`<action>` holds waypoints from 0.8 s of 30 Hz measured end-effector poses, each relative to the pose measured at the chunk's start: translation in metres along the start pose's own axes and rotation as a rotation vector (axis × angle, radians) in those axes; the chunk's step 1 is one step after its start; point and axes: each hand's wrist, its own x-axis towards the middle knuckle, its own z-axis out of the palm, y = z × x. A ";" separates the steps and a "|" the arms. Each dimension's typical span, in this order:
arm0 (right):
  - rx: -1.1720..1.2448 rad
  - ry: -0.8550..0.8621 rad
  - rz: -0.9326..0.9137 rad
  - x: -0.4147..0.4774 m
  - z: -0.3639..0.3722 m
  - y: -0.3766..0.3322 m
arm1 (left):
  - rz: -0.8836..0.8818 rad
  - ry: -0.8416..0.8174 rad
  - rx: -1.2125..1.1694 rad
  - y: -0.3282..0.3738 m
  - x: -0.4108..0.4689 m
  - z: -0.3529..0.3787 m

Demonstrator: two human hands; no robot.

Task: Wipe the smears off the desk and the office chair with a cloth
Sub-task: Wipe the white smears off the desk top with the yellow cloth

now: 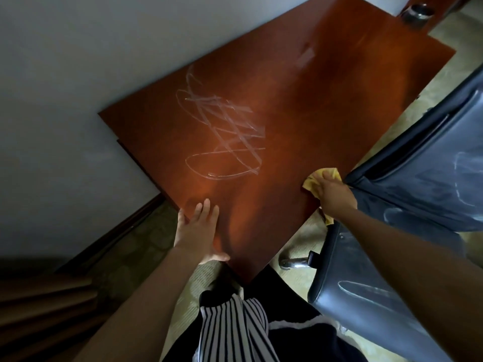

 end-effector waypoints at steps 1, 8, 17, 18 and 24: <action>0.039 0.007 0.046 0.003 -0.001 -0.004 | -0.002 0.006 0.003 0.001 -0.001 0.000; 0.127 0.076 -0.007 -0.020 0.027 -0.032 | -0.012 0.007 0.010 -0.002 0.000 0.003; 0.151 0.221 -0.520 -0.066 0.035 -0.040 | -0.050 0.010 -0.017 -0.001 0.002 0.007; 0.124 0.217 -0.593 -0.070 0.036 -0.041 | -0.053 0.014 -0.022 -0.001 0.002 0.007; 0.016 0.144 -1.023 -0.080 0.041 -0.044 | -0.075 0.025 -0.049 0.001 0.003 0.009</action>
